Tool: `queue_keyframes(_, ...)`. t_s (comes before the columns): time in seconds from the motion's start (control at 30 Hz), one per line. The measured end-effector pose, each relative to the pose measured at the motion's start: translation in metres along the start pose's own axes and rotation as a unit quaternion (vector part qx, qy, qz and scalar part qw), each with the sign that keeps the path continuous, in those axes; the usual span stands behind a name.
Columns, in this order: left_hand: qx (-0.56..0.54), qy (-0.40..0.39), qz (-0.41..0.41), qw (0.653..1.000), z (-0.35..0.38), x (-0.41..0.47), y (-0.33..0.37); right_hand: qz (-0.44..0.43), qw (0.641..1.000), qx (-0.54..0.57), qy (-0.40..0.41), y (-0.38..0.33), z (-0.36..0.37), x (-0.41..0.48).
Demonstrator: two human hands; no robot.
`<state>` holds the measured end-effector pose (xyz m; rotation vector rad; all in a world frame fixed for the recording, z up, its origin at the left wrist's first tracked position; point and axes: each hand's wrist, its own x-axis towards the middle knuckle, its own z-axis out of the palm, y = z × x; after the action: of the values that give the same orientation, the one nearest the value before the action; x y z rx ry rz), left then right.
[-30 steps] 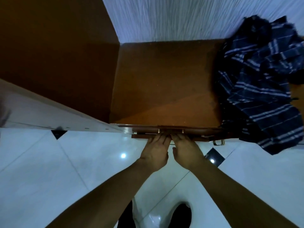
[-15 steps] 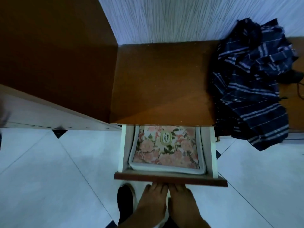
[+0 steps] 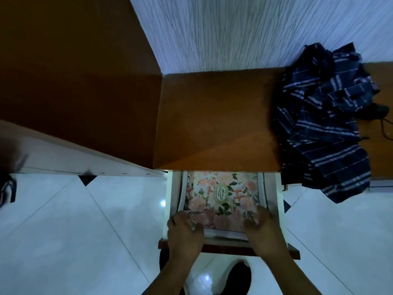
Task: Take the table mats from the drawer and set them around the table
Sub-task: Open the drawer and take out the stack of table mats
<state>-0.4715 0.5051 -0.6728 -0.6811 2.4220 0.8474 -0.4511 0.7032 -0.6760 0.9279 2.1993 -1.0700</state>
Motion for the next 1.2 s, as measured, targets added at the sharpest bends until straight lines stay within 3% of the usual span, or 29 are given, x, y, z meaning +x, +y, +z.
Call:
queue_keyframes(0.23, 0.093, -0.081, -0.083, 0.989, 0.012, 0.016, 0.0, 0.209, 0.977, 0.024, -0.043, 0.007, 0.029, 0.055)
queue_keyframes(0.3, 0.11, -0.096, -0.093, 0.985, 0.012, 0.019, -0.001, 0.21, 0.977, -0.018, -0.027, 0.0, 0.029, 0.063)
queue_keyframes(0.37, 0.128, -0.113, -0.093, 0.981, 0.014, 0.021, 0.0, 0.189, 0.97, -0.133, -0.079, -0.014, 0.022, 0.067)
queue_keyframes(0.63, 0.052, -0.109, -0.14, 0.983, 0.02, 0.036, 0.004, 0.185, 0.948, -0.174, -0.192, -0.007, 0.034, 0.077)
queue_keyframes(0.83, 0.116, -0.073, -0.1, 0.986, 0.023, 0.028, -0.003, 0.213, 0.966, -0.068, -0.13, 0.007, 0.038, 0.071)
queue_keyframes(0.93, 0.032, -0.039, -0.084, 0.995, 0.024, 0.028, -0.008, 0.249, 0.959, 0.024, -0.132, 0.004, 0.023, 0.075)
queue_keyframes(1.07, -0.148, 0.01, -0.001, 0.989, 0.005, 0.01, -0.001, 0.255, 0.949, 0.102, -0.156, 0.007, 0.008, 0.073)
queue_keyframes(1.2, -0.176, 0.023, -0.034, 0.983, -0.028, -0.014, -0.007, 0.25, 0.938, 0.143, -0.191, 0.01, 0.004, 0.065)
